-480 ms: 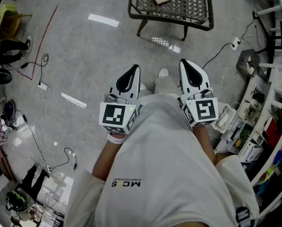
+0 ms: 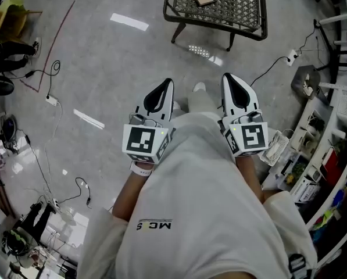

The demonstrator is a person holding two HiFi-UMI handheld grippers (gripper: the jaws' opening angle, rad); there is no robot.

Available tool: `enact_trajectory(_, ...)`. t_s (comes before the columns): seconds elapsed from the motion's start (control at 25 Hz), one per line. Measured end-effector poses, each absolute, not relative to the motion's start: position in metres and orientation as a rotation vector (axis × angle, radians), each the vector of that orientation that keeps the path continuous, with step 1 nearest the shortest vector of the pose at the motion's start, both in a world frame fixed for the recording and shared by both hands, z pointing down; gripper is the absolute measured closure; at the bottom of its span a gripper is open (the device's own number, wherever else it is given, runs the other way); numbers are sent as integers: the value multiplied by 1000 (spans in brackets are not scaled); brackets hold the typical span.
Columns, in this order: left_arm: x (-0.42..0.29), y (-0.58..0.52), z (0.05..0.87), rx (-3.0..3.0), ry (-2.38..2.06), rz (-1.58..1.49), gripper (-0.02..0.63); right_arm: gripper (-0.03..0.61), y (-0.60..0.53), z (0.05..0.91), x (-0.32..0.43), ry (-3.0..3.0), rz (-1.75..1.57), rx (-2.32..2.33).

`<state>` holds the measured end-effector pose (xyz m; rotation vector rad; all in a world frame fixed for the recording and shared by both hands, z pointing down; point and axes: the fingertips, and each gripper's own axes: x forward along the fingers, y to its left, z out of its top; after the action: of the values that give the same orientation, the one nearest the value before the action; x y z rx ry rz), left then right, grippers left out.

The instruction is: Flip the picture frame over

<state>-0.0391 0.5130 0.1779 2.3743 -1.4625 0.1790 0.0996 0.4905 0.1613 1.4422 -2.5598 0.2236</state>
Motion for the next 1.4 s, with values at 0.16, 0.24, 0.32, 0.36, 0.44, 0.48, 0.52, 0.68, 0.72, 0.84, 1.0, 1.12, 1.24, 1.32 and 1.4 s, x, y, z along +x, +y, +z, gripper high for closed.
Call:
enact_trajectory(0.16, -41, 511, 183, 2352, -1462, 179, 589, 563, 486, 164, 96, -2562, 237, 1419)
enact_trajectory(0.24, -42, 504, 186, 2345, -1462, 185, 589, 563, 477, 167, 98, -2552, 248, 1425)
enact_trajectory(0.32, -41, 493, 189, 2339, -1461, 191, 589, 563, 466, 171, 103, -2535, 263, 1440)
enact_trajectory(0.36, -40, 486, 190, 2336, -1461, 192, 589, 563, 459, 174, 105, -2529, 269, 1445)
enact_trajectory(0.44, -40, 470, 192, 2331, -1460, 195, 589, 563, 442, 177, 107, -2524, 275, 1447)
enact_trajectory(0.48, -40, 460, 193, 2330, -1459, 199, 589, 563, 432, 178, 106, -2521, 276, 1446)
enact_trajectory(0.52, -41, 448, 195, 2330, -1457, 204, 589, 563, 420, 180, 104, -2519, 277, 1446)
enact_trajectory(0.68, -41, 389, 200, 2326, -1460, 220, 589, 563, 364, 187, 105, -2516, 285, 1423)
enact_trajectory(0.72, -38, 373, 199, 2322, -1462, 223, 589, 563, 349, 189, 109, -2512, 296, 1417)
enact_trajectory(0.84, -31, 322, 195, 2314, -1476, 233, 589, 563, 297, 191, 118, -2501, 336, 1410)
enact_trajectory(1.0, -25, 257, 188, 2311, -1494, 253, 589, 563, 230, 188, 118, -2521, 340, 1381)
enact_trajectory(1.12, -15, 217, 189, 2296, -1497, 275, 589, 563, 187, 188, 119, -2548, 341, 1341)
enact_trajectory(1.24, 0, 186, 190, 2295, -1488, 301, 589, 563, 151, 185, 127, -2585, 375, 1333)
enact_trajectory(1.32, 8, 169, 193, 2295, -1483, 318, 589, 563, 131, 185, 133, -2598, 389, 1330)
enact_trajectory(1.4, 13, 154, 194, 2284, -1488, 320, 589, 563, 114, 189, 137, -2608, 416, 1321)
